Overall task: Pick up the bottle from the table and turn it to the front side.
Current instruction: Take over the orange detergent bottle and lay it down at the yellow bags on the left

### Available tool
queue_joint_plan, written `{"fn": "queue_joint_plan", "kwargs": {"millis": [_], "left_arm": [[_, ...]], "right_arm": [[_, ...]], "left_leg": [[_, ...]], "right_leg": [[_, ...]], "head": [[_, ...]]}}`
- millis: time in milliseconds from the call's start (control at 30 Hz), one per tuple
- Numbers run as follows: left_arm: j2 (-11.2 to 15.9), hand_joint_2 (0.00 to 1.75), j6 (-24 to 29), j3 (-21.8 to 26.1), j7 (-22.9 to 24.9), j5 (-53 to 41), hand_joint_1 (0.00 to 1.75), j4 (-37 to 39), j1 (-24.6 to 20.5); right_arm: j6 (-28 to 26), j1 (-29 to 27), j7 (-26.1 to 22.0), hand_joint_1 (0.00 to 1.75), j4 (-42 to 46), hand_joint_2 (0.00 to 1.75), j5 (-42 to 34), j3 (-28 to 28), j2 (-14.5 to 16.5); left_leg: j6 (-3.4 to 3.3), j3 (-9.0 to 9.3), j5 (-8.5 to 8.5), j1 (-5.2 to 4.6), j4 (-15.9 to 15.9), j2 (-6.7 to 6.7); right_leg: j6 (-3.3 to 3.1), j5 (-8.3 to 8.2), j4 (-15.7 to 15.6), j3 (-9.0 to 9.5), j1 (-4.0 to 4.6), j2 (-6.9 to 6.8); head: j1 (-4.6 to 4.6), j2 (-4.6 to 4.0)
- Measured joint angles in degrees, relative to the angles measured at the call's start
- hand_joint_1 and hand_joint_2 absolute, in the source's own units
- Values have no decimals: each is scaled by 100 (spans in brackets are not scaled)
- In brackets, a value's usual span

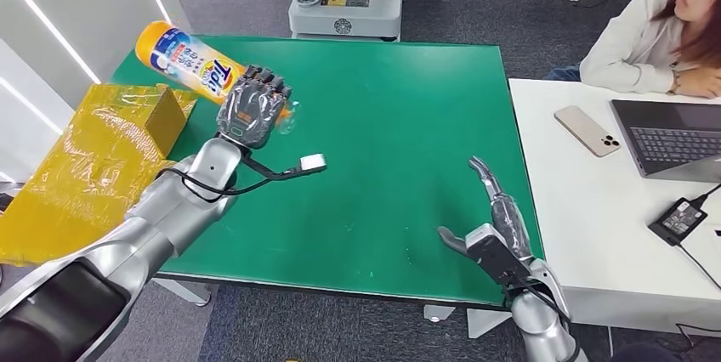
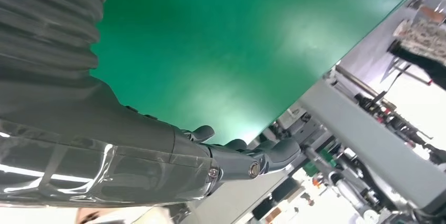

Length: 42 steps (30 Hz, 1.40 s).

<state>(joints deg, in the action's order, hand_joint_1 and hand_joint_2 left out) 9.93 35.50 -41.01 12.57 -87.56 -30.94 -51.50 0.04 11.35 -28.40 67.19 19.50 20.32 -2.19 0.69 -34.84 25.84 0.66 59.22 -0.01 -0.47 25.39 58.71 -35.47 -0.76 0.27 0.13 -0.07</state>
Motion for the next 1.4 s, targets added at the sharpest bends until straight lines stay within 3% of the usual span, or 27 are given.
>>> {"fn": "queue_joint_plan", "kwargs": {"millis": [267, 400, 533, 700, 967, 1400], "left_arm": [[470, 175, -189, 708, -54, 238, 175, 344, 457], [573, 175, -270, 1340, -553, 651, 175, 397, 517], [591, 175, -704, 2058, -1145, 1305, 175, 475, 442], [592, 175, -1198, 2609, -1428, 1552, 175, 634, 287], [576, 175, -1382, 2776, -1397, 1452, 175, 863, 330], [359, 175, -1473, 2665, -860, 671, 175, 1104, 1052]], "right_arm": [[4, -289, -37, 0, 274, 175, 48, -157, -37], [13, -338, -77, 0, 338, 175, -69, -161, -68], [16, -371, -155, 0, 378, 175, -187, -159, -130], [19, -345, -239, 0, 383, 175, -307, -125, -217], [21, -218, -265, 0, 385, 175, -410, 48, -309], [-4, -271, -191, 0, 580, 175, -403, 226, -354]], "left_leg": [[2, -1, -2, 3, -5, 2], [3, -1, -3, 2, -4, 0], [3, -2, -3, 1, -3, 0], [2, -3, -3, 1, -3, -1], [2, -3, -3, 1, -4, -1], [2, -4, -2, 0, -3, -1]], "right_leg": [[-4, 2, 0, -5, 3, 0], [-4, 1, 0, -5, 2, -3], [-3, 1, 0, -5, 2, -3], [-3, 1, 0, -5, 2, -3], [-3, 1, 0, -5, 2, -3], [-3, 1, -2, -6, 1, -3]], "head": [[1, 0], [1, 0], [1, 0], [1, 0], [1, 0], [1, 0]]}}
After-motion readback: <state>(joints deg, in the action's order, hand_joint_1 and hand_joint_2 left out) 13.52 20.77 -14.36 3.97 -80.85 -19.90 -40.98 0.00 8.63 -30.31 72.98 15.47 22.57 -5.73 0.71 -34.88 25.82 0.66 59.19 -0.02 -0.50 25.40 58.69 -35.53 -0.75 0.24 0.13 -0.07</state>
